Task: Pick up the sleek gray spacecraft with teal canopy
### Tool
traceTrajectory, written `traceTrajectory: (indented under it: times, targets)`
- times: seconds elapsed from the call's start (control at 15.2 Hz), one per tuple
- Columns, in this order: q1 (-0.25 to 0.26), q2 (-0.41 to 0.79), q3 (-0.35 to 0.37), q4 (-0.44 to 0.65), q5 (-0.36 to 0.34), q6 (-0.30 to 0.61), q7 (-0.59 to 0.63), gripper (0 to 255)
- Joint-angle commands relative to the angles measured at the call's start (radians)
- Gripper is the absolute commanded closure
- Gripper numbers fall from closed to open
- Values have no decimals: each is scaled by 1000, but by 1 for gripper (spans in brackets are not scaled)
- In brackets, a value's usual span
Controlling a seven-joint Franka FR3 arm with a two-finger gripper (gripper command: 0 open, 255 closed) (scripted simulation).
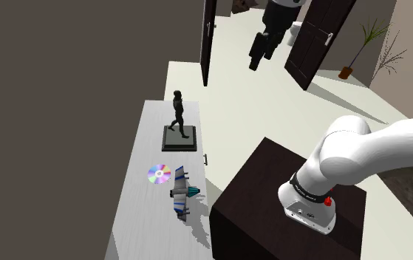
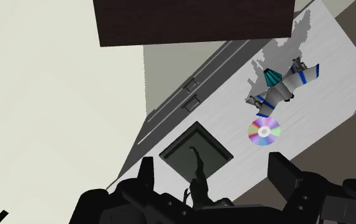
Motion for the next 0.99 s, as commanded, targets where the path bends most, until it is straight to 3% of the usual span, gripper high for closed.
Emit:
traceTrajectory:
  times: [0.0,0.92]
  targets:
    - [0,0,0,0,0,0,0,0]
    - [90,180,11,-302,113,400,-39,0]
